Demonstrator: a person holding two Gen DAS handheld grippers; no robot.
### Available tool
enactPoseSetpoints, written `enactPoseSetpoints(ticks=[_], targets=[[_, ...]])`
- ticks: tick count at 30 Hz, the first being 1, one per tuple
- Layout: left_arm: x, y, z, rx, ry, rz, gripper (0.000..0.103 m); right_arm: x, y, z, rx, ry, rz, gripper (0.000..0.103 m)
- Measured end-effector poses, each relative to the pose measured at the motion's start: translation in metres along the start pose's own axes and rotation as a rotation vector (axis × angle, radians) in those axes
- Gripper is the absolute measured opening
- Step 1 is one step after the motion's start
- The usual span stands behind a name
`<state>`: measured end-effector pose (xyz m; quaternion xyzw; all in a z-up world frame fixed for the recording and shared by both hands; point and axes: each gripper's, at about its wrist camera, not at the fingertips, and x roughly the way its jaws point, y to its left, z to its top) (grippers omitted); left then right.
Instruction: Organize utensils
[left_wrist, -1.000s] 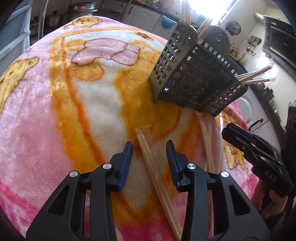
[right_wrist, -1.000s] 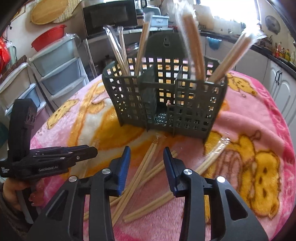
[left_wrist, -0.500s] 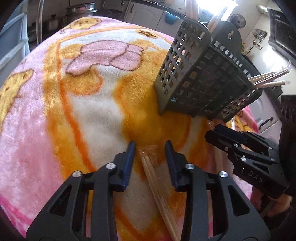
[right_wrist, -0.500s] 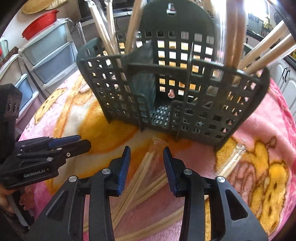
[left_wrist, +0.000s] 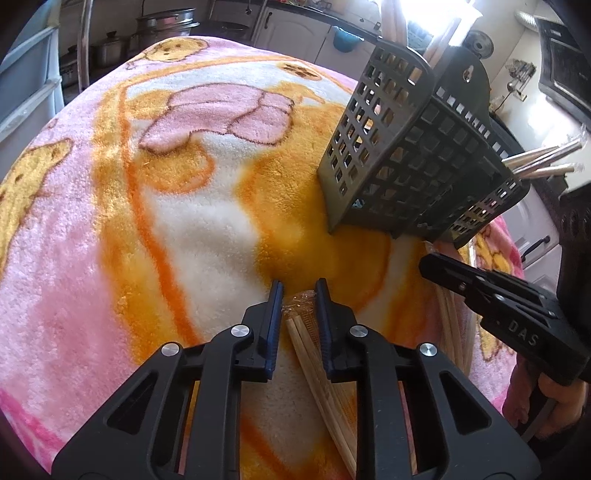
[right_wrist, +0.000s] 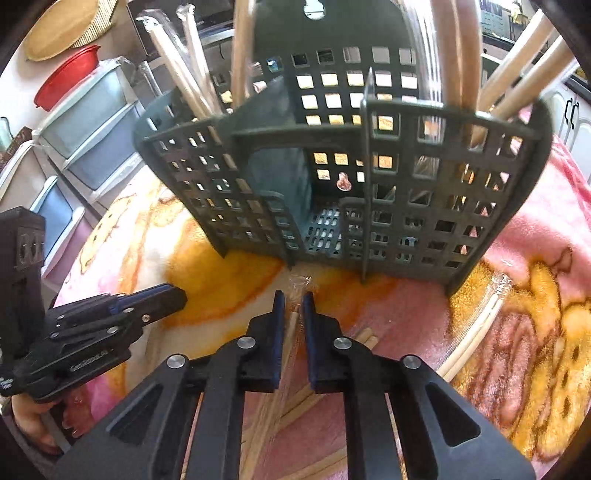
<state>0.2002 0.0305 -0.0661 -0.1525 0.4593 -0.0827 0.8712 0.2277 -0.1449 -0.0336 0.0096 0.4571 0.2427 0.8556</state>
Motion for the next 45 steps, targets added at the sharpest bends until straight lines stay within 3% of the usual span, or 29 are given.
enactPoseSetpoints(ticks=[4,13,27,45], targets=[[-0.008,0.009,-0.004,-0.04,-0.005,-0.044,0.006,-0.019,0.0,-0.006,0.012,-0.047,0.016,0.01],[-0.051,0.012,-0.002,-0.049,-0.096,-0.125,0.005,-0.068,-0.005,-0.021,0.063,-0.164,0.05,0.01],[-0.108,-0.038,0.001,0.044,-0.223,-0.232,0.004,-0.152,0.001,-0.037,0.067,-0.412,-0.015,0.01],[-0.147,-0.097,0.023,0.172,-0.312,-0.331,0.003,-0.21,0.003,-0.049,0.06,-0.572,-0.051,0.01]])
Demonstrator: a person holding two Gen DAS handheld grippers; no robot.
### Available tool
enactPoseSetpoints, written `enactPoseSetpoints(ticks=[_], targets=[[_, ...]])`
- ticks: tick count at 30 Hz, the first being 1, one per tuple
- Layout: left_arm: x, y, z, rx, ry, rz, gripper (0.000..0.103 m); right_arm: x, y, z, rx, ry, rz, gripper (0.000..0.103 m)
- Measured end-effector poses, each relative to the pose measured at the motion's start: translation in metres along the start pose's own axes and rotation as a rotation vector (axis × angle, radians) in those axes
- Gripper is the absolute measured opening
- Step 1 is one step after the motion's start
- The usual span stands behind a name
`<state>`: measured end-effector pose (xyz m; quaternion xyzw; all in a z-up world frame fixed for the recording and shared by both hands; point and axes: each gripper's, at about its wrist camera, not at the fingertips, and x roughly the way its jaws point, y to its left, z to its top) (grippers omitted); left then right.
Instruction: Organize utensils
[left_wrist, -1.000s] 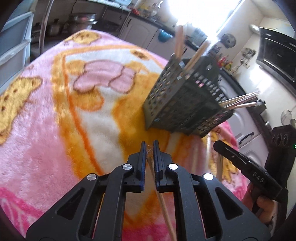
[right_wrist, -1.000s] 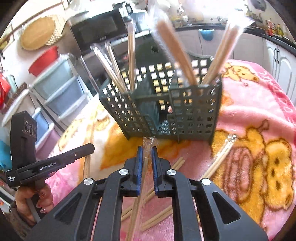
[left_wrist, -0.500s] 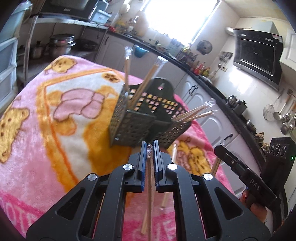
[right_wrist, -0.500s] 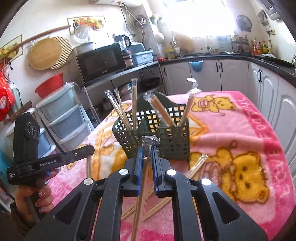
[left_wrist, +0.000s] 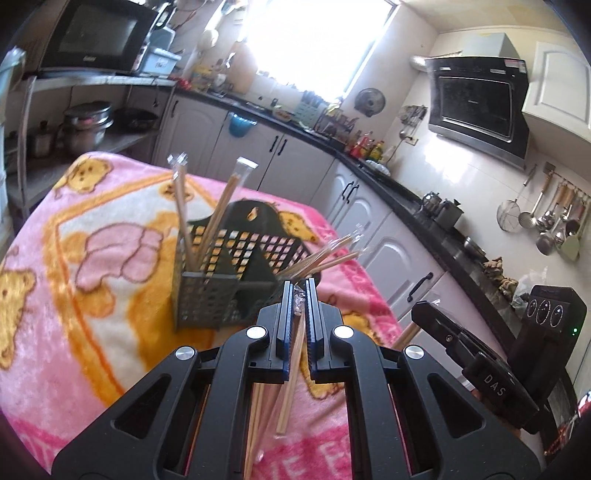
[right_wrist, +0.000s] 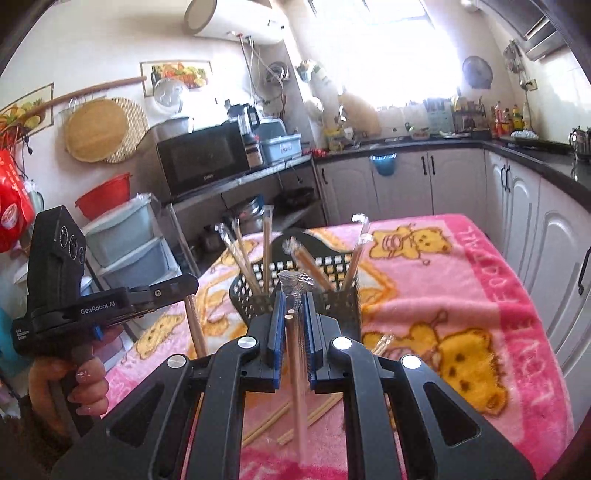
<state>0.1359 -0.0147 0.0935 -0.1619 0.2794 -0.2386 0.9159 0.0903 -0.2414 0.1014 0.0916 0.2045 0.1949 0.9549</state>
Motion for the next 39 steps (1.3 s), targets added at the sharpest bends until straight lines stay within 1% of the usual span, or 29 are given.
enactPoseSetpoints(ticks=[4,8,13,21,26,33,39], targets=[[0.001,-0.011,0.013,0.019,-0.016,-0.029,0.003,-0.008,-0.002,0.011,-0.003,-0.044,-0.013,0.01],[0.003,-0.019,0.026,0.021,-0.021,-0.084,0.003,-0.015,-0.004,0.025,-0.018,-0.08,-0.021,0.01],[0.001,-0.032,0.043,0.056,-0.059,-0.096,0.003,-0.023,-0.005,0.042,-0.04,-0.125,-0.027,0.01],[-0.003,-0.049,0.074,0.112,-0.127,-0.102,0.003,-0.026,-0.003,0.068,-0.07,-0.166,-0.001,0.01],[-0.005,-0.057,0.089,0.141,-0.166,-0.089,0.003,-0.029,0.001,0.093,-0.095,-0.22,0.003,0.01],[-0.012,-0.068,0.113,0.184,-0.221,-0.062,0.003,-0.019,0.001,0.13,-0.104,-0.254,0.023,0.01],[-0.017,-0.072,0.131,0.215,-0.268,-0.016,0.003,-0.011,0.009,0.157,-0.136,-0.281,0.031,0.01]])
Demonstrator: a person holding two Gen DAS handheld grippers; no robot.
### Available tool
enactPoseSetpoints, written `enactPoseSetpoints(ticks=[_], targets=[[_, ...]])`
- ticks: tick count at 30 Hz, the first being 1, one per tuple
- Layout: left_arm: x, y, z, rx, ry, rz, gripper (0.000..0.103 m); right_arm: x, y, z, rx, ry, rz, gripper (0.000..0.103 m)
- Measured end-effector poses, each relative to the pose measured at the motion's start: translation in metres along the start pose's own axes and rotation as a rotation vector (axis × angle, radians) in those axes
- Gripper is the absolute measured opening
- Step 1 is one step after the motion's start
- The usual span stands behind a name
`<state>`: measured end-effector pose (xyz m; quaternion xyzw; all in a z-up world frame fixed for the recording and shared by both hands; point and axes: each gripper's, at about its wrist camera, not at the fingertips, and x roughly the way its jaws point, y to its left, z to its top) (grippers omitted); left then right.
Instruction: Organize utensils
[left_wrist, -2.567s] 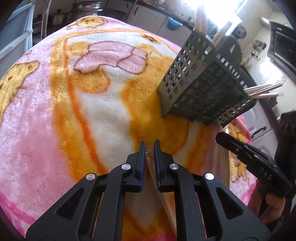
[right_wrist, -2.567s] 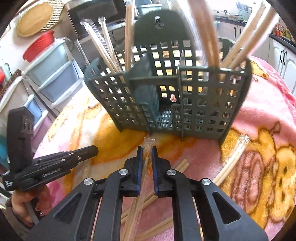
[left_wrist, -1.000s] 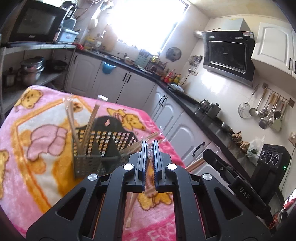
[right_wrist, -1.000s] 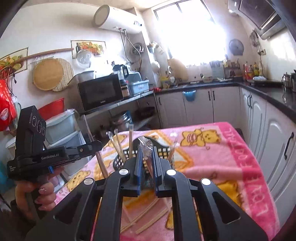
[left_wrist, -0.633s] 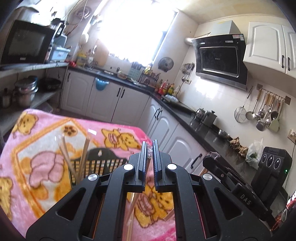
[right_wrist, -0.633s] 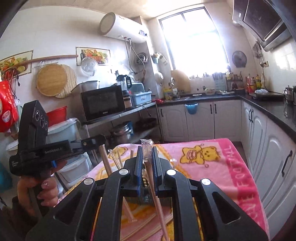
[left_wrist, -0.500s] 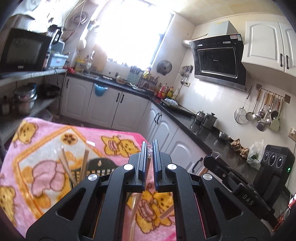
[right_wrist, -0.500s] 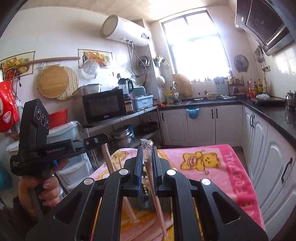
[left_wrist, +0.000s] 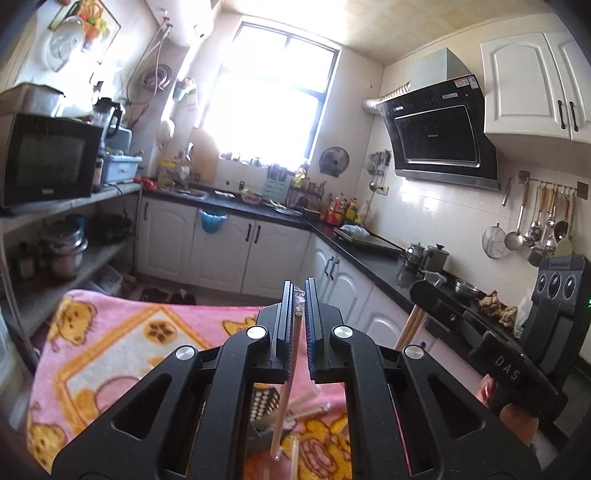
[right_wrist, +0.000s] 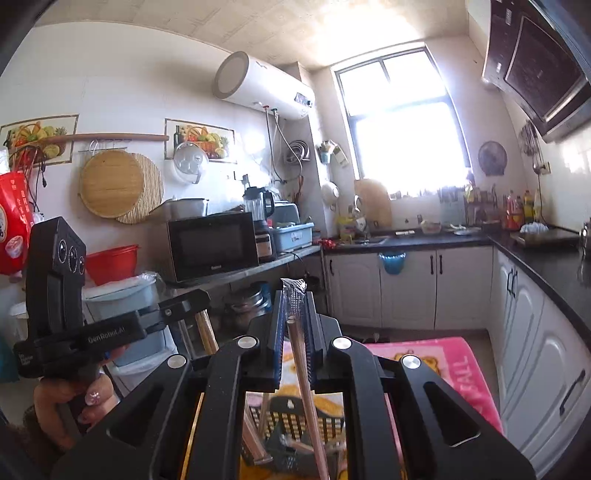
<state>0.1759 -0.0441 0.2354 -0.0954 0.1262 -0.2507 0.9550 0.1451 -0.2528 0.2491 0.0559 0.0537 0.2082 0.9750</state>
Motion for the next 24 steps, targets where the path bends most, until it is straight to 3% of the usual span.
enactPoseSetpoints(ticks=[12,19,24], targets=[[0.015,0.024,0.013,-0.014,-0.018,0.055,0.003,0.048,0.0,0.026,-0.016,0.026,0.001,0.01],[0.034,0.036,0.002,-0.011,-0.003,0.1,0.003,0.074,-0.002,0.014,-0.014,0.082,-0.022,0.01],[0.054,0.049,-0.021,-0.047,0.052,0.09,0.003,0.081,-0.008,-0.017,-0.011,0.162,-0.038,0.01]])
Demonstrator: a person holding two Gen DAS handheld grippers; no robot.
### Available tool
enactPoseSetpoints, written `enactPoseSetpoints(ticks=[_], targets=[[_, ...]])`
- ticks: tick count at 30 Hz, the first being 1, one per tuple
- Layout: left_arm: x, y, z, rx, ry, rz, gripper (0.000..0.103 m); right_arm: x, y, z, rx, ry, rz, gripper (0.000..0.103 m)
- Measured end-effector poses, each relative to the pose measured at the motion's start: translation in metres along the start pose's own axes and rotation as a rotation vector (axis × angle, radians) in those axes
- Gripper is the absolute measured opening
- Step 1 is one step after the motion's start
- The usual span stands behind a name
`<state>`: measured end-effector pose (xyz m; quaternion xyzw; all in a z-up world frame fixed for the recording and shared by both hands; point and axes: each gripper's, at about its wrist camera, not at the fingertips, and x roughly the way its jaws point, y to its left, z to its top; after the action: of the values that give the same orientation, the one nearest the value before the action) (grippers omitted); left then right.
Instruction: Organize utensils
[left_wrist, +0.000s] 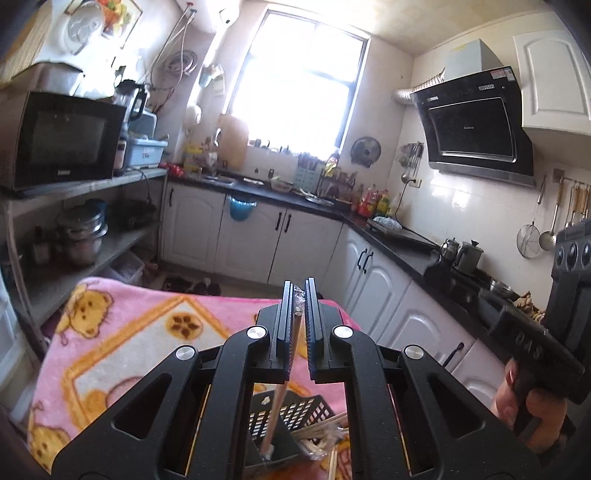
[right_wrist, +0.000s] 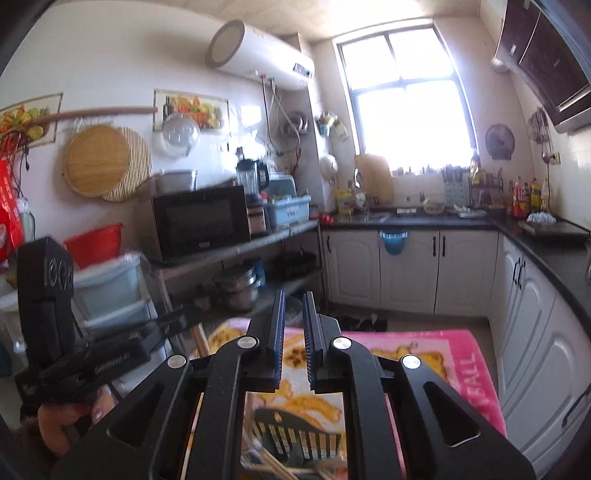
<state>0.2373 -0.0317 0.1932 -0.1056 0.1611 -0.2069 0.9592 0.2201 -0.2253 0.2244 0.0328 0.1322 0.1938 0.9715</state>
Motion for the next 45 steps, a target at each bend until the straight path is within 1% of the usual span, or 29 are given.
enactPoseSetpoints(ticks=[2,5,8,10,11,14,16,19,23,26,28,29,30,32,35,37,40,45], targets=[[0.006,0.005,-0.006,-0.025,0.016,-0.009,0.003,0.006,-0.002,-0.015,0.0,0.042,0.002,0.01],[0.012,0.01,-0.014,-0.032,0.019,-0.011,0.003,0.01,-0.003,-0.038,0.001,0.094,0.009,0.01],[0.019,0.011,-0.019,-0.03,0.036,-0.007,0.003,0.01,-0.002,-0.058,0.019,0.133,0.045,0.011],[0.022,0.01,-0.024,-0.017,0.041,0.002,0.003,0.011,0.002,-0.069,0.019,0.158,0.053,0.021],[0.023,0.01,-0.026,-0.016,0.044,0.004,0.003,0.011,0.005,-0.071,0.017,0.162,0.058,0.027],[0.029,0.013,-0.031,-0.02,0.065,0.007,0.003,0.01,0.014,-0.08,-0.003,0.182,0.078,0.03],[0.031,0.015,-0.034,-0.027,0.077,0.004,0.003,0.011,0.02,-0.086,-0.014,0.194,0.09,0.034],[0.035,0.017,-0.04,-0.026,0.098,0.011,0.003,0.015,0.024,-0.095,-0.028,0.223,0.105,0.036],[0.038,0.02,-0.048,-0.025,0.128,0.013,0.003,0.027,0.03,-0.102,-0.05,0.256,0.102,0.036],[0.038,0.021,-0.053,-0.027,0.144,0.01,0.003,0.035,0.031,-0.106,-0.053,0.275,0.101,0.035],[0.038,0.023,-0.055,-0.025,0.153,0.012,0.003,0.04,0.031,-0.107,-0.047,0.291,0.1,0.027],[0.038,0.023,-0.055,-0.023,0.155,0.013,0.003,0.042,0.03,-0.108,-0.045,0.296,0.102,0.019],[0.038,0.024,-0.055,-0.022,0.157,0.013,0.003,0.043,0.029,-0.107,-0.045,0.3,0.102,0.009],[0.038,0.024,-0.055,-0.021,0.163,0.011,0.003,0.043,0.029,-0.103,-0.052,0.295,0.101,0.005],[0.04,0.025,-0.053,-0.019,0.175,0.007,0.003,0.034,0.029,-0.086,-0.052,0.25,0.104,0.004],[0.041,0.022,-0.051,-0.012,0.178,0.006,0.003,0.027,0.028,-0.068,-0.058,0.203,0.101,0.004],[0.043,0.021,-0.045,-0.005,0.178,0.002,0.003,0.013,0.027,-0.033,-0.067,0.115,0.096,0.004],[0.043,0.016,-0.029,0.007,0.157,-0.002,0.003,0.001,0.021,0.008,-0.072,0.007,0.093,0.004]])
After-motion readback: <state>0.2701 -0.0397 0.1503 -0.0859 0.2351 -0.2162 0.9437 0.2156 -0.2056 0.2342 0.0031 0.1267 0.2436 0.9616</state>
